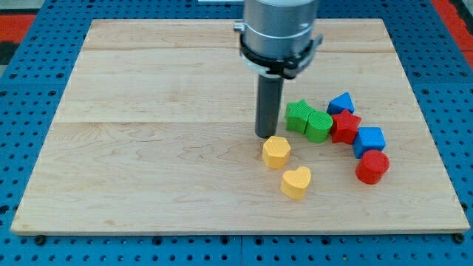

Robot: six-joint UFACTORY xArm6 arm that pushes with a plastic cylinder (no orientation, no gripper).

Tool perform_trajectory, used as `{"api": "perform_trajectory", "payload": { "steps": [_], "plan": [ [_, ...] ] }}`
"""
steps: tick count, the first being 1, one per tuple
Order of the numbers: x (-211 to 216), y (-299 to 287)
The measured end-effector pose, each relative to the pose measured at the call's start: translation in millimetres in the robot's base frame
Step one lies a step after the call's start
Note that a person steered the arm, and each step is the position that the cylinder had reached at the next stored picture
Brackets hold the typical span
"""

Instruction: Push the yellow hexagon into the yellow heart

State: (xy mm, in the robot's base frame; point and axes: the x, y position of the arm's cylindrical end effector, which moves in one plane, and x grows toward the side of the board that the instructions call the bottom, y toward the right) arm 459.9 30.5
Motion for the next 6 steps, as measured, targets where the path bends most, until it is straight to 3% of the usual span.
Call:
{"api": "perform_trajectory", "payload": {
  "steps": [2, 3, 5, 6],
  "plan": [
    [-10.2, -4.2],
    [21.8, 8.3],
    [41.6, 106.2],
    [15.5, 106.3]
  ]
}}
